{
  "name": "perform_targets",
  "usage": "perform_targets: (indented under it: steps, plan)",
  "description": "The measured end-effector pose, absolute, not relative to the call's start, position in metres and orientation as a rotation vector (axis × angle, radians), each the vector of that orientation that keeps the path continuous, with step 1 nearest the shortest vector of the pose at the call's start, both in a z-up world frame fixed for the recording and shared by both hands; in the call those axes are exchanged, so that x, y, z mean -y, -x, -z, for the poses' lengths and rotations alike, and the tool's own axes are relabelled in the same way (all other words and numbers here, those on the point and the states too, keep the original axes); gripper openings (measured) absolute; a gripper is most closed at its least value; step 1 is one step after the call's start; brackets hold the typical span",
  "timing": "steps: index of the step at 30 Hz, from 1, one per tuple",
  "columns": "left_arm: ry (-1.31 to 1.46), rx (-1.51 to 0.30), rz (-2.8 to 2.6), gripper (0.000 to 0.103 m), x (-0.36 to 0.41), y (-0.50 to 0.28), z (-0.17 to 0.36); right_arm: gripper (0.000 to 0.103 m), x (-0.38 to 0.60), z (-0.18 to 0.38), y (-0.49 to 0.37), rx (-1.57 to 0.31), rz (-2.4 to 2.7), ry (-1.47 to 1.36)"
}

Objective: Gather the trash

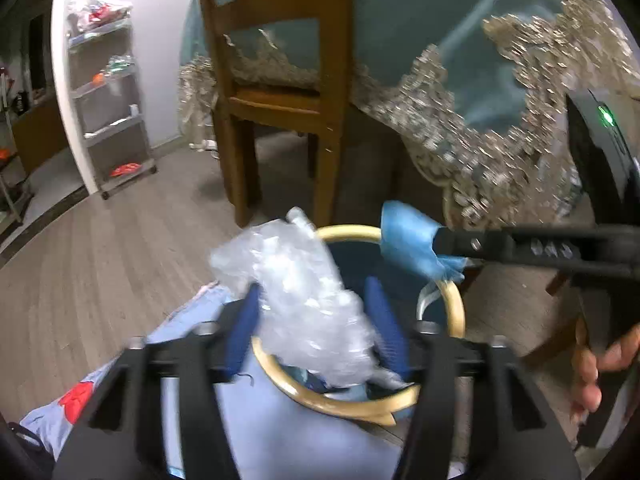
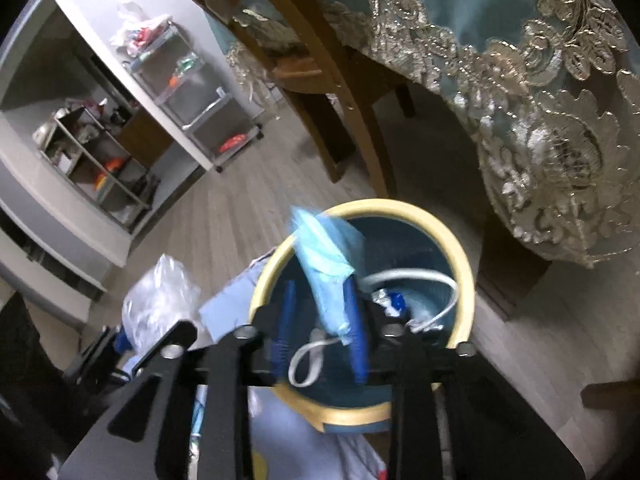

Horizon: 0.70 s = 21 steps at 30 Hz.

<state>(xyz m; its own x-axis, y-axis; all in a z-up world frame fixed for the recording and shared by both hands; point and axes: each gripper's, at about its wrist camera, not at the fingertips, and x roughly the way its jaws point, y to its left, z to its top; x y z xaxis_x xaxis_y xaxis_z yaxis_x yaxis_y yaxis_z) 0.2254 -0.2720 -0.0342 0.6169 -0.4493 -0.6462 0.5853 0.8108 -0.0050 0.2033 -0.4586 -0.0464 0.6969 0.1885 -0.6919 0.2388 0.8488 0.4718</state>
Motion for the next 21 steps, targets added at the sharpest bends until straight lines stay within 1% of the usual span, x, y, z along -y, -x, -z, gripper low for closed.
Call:
perform_targets:
  steps: [2, 3, 4, 6, 10, 12, 14, 21]
  plan:
    - [-0.202, -0.675, 0.593, 0.073, 0.269, -0.227, 0.032, 0.051, 0.457, 0.045, -0.204, -0.812, 0.033, -0.560]
    - [-0.199, -0.675, 0.590, 0.074, 0.266, -0.227, 0.032, 0.055, 0.458, 0.045, -0.204, -0.812, 0.034, -0.563]
    - [-0.200, -0.677, 0.585, 0.076, 0.265, -0.226, 0.033, 0.057, 0.459, 0.046, -0.205, -0.816, 0.039, -0.566]
    - [-0.207, -0.679, 0.573, 0.079, 0.260, -0.224, 0.034, 0.066, 0.460, 0.046, -0.204, -0.819, 0.046, -0.574]
    - [-0.203, -0.677, 0.549, 0.083, 0.242, -0.212, 0.028, 0.079, 0.462, 0.040, -0.197, -0.799, 0.048, -0.573]
    - [-0.197, -0.668, 0.542, 0.087, 0.232, -0.203, 0.021, 0.088, 0.460, 0.035, -0.195, -0.785, 0.035, -0.567]
    - [-0.190, -0.653, 0.533, 0.091, 0.215, -0.190, 0.011, 0.092, 0.457, 0.030, -0.193, -0.775, 0.024, -0.555]
    - [-0.177, -0.607, 0.485, 0.094, 0.151, -0.145, -0.024, 0.094, 0.437, 0.009, -0.179, -0.744, -0.010, -0.484]
